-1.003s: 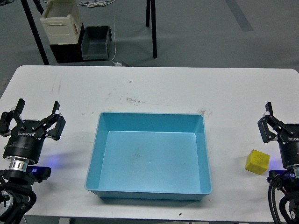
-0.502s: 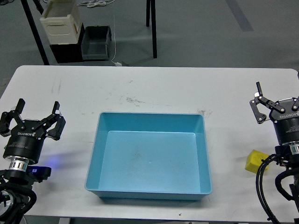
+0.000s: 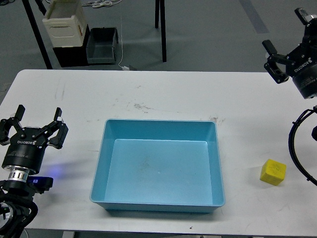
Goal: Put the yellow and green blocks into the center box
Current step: 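Raise the right gripper and move it over the yellow cube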
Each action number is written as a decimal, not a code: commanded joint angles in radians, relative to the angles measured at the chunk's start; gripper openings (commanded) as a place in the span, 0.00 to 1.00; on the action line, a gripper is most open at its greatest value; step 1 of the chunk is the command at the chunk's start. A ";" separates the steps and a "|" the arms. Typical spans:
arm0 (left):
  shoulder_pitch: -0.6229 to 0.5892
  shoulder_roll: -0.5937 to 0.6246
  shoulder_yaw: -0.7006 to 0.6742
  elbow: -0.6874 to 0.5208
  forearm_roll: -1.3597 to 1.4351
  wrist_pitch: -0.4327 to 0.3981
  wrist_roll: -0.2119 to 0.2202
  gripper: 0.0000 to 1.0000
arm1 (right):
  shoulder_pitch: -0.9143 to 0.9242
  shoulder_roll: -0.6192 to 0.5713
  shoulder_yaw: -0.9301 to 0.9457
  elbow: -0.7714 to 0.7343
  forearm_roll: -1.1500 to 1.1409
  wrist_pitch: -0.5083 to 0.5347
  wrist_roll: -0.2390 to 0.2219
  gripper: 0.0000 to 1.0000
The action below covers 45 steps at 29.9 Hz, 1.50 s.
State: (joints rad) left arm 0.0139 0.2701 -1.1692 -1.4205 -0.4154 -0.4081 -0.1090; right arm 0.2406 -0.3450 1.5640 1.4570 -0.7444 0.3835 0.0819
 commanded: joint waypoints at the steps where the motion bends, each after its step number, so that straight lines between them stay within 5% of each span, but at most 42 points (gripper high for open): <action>1: 0.000 0.000 -0.003 0.000 0.000 0.000 0.000 1.00 | 0.127 -0.130 -0.129 -0.036 -0.183 0.005 0.173 1.00; 4: -0.002 0.000 -0.004 0.000 0.000 0.000 0.000 1.00 | 0.259 -0.231 -0.289 -0.081 -0.363 0.005 0.349 1.00; 6: -0.002 0.000 -0.006 0.000 0.000 0.000 -0.001 1.00 | 0.354 -0.297 -0.408 -0.112 -0.449 0.005 0.407 1.00; 14: 0.000 0.000 -0.007 0.000 -0.002 0.000 -0.021 1.00 | 0.787 -0.492 -0.947 -0.150 -0.644 0.005 0.407 1.00; 25: -0.006 0.000 -0.009 0.000 0.000 0.000 -0.028 1.00 | 1.218 -0.506 -1.453 -0.136 -0.794 0.105 0.407 1.00; 34: -0.008 0.000 -0.017 0.000 -0.003 -0.001 -0.031 1.00 | 1.298 -0.557 -1.604 -0.023 -0.808 0.105 0.407 1.00; 45: -0.014 -0.002 -0.015 0.002 -0.003 0.000 -0.031 1.00 | 1.307 -0.646 -1.783 0.126 -1.105 0.105 0.407 0.99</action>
State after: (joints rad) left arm 0.0014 0.2685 -1.1859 -1.4192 -0.4187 -0.4096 -0.1396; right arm 1.5480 -0.9754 -0.1842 1.5618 -1.7948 0.4888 0.4887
